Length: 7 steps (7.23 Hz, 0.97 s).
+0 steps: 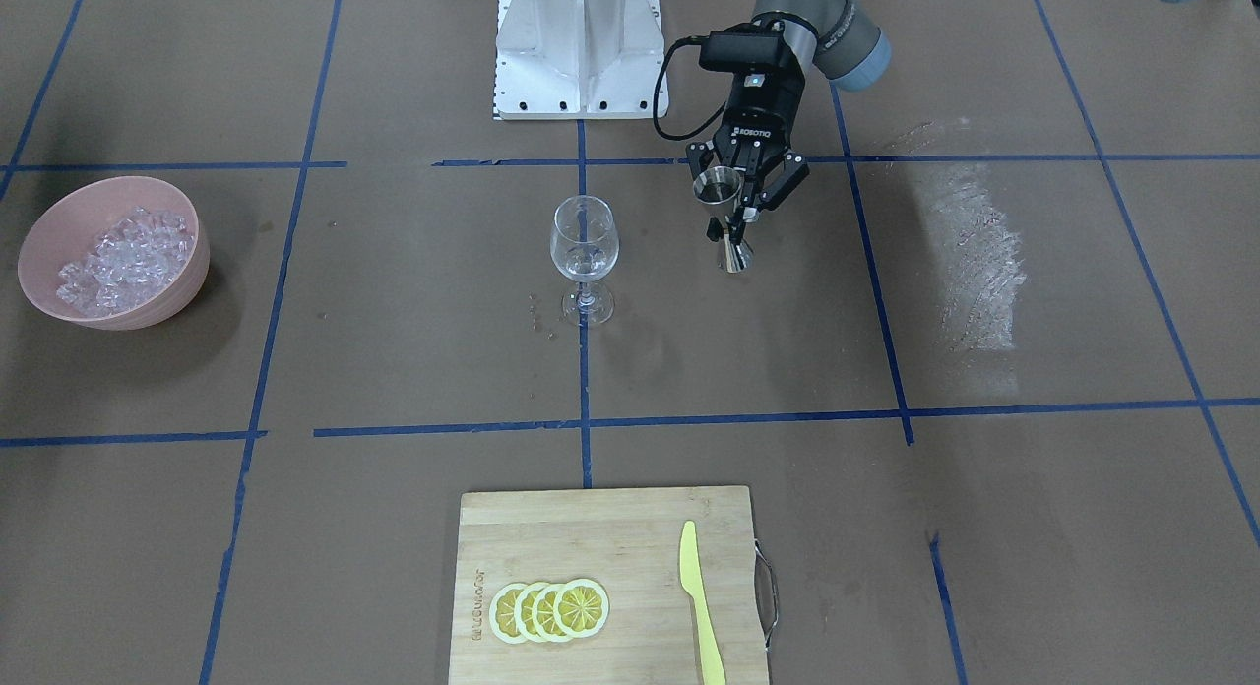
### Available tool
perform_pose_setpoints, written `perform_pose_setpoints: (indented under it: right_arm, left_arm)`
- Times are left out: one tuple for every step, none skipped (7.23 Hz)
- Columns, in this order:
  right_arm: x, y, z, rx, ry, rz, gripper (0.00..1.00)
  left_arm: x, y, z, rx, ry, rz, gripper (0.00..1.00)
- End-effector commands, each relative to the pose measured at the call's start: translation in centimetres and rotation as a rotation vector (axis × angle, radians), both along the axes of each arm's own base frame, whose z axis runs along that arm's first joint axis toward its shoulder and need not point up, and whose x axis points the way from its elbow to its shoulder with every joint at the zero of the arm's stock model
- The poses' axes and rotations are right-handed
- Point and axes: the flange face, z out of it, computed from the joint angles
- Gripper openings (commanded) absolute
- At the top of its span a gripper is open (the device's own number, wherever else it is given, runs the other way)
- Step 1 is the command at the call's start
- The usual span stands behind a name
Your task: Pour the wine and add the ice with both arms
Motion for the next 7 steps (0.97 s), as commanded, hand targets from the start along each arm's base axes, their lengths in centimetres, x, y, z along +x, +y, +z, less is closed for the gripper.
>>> perform_pose_setpoints:
  right_arm:
    - [0.0,0.0,0.0,-0.001,0.0,0.0,1.0]
    - [0.1,0.1,0.1,-0.002,0.0,0.002,1.0]
    - [0.1,0.1,0.1,-0.004,0.002,0.002,1.0]
    - [0.1,0.2,0.2,-0.006,0.002,0.003,1.0]
    - [0.1,0.2,0.3,-0.008,0.002,0.003,1.0]
    - [0.1,0.3,0.4,-0.009,0.002,0.003,1.0]
    - [0.2,0.4,0.5,-0.012,0.003,0.005,1.0]
  left_arm:
    - [1.9,-0.1,-2.4,0.009,-0.153,0.016,0.0]
    - [2.2,-0.1,-2.7,0.059,-0.25,0.023,0.0]
    - [2.5,-0.2,-3.4,0.086,-0.289,0.026,0.0]
    - [2.8,-0.1,-3.6,0.107,-0.34,0.03,0.0]
    - [3.2,-0.2,-4.6,0.123,-0.376,0.032,0.0]
    - [3.4,-0.2,-4.9,0.122,-0.404,0.035,0.0]
    - [4.0,-0.4,-5.5,0.123,-0.461,0.04,0.0]
